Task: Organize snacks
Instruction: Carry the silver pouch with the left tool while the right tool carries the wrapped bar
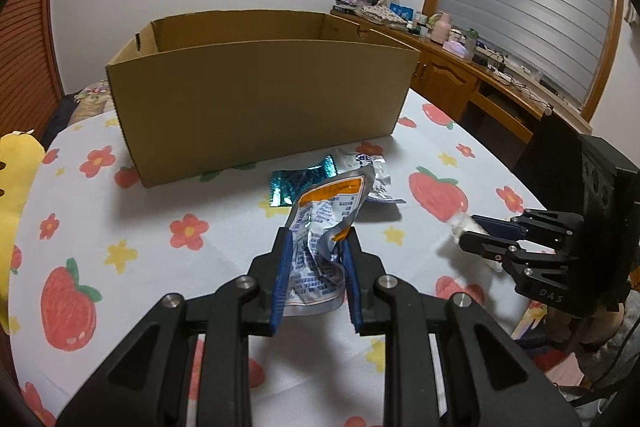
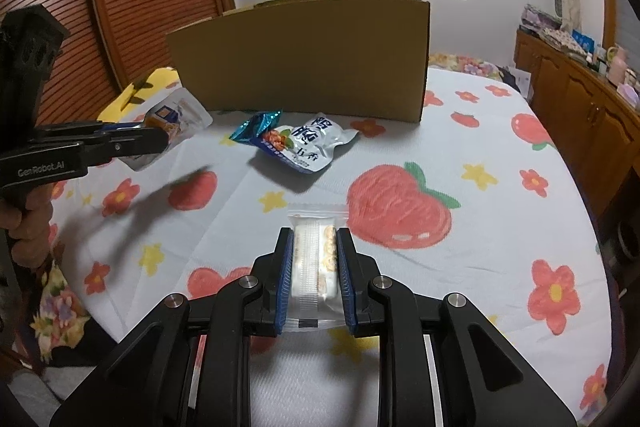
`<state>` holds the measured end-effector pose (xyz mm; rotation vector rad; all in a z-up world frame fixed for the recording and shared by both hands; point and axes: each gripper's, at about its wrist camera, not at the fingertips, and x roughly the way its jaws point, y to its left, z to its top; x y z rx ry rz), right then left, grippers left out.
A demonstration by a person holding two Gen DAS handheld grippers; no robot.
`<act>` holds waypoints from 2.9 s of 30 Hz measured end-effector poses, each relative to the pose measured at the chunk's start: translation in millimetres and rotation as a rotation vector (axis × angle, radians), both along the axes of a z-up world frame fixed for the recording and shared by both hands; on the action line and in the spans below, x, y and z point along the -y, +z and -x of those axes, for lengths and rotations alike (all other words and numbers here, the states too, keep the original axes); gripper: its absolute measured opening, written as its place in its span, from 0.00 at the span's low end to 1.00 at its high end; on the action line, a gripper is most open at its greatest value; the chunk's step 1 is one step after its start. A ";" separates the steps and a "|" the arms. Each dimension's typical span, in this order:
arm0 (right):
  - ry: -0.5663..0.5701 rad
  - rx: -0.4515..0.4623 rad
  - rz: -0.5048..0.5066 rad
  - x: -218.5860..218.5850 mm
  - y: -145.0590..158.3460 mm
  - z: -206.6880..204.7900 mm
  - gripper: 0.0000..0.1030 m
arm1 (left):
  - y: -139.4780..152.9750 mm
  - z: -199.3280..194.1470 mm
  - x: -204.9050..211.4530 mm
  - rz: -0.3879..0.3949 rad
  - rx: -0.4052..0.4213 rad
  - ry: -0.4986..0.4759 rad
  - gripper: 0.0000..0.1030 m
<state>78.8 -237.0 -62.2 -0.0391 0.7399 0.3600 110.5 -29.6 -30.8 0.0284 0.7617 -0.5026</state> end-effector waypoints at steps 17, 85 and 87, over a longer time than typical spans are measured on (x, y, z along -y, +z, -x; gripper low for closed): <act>-0.024 0.010 -0.004 16.8 2.6 2.5 0.19 | 8.6 0.7 -20.8 0.031 0.035 0.073 0.22; 0.147 0.164 0.056 -36.8 92.9 -217.5 0.19 | 76.8 -176.5 -9.7 -0.060 0.130 0.101 0.22; 0.145 0.161 0.057 -35.5 91.9 -219.3 0.19 | 75.4 -177.8 -7.0 -0.070 0.124 0.101 0.23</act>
